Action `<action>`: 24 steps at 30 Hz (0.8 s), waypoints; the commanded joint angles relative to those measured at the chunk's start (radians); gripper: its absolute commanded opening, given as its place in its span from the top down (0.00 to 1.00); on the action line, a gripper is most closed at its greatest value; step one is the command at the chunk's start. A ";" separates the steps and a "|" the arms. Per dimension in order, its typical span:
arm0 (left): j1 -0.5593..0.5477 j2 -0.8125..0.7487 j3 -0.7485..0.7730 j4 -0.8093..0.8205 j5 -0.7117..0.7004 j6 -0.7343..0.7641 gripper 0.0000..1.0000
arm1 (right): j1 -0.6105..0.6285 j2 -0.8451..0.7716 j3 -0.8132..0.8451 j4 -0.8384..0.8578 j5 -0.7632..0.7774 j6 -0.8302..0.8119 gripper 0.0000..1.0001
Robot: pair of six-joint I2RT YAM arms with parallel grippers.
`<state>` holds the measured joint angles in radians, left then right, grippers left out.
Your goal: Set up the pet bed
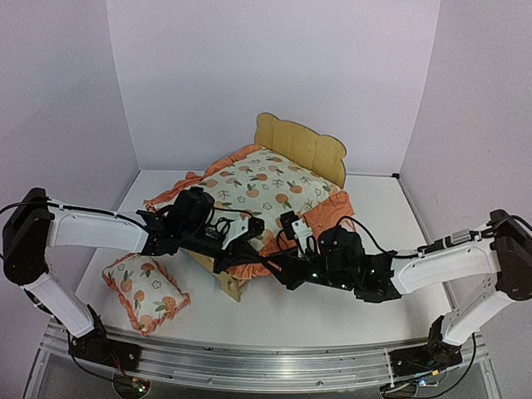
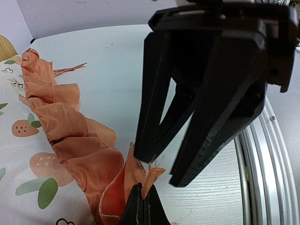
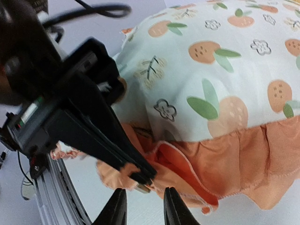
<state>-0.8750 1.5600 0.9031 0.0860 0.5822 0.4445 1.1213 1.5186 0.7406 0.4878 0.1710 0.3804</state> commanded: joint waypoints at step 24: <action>0.014 -0.027 0.043 -0.008 -0.091 0.033 1.00 | 0.089 0.642 0.009 0.756 0.236 0.173 0.60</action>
<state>-0.8665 1.5600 0.9161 0.0681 0.5018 0.4643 1.2114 2.1117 0.7107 1.1650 0.3894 0.4958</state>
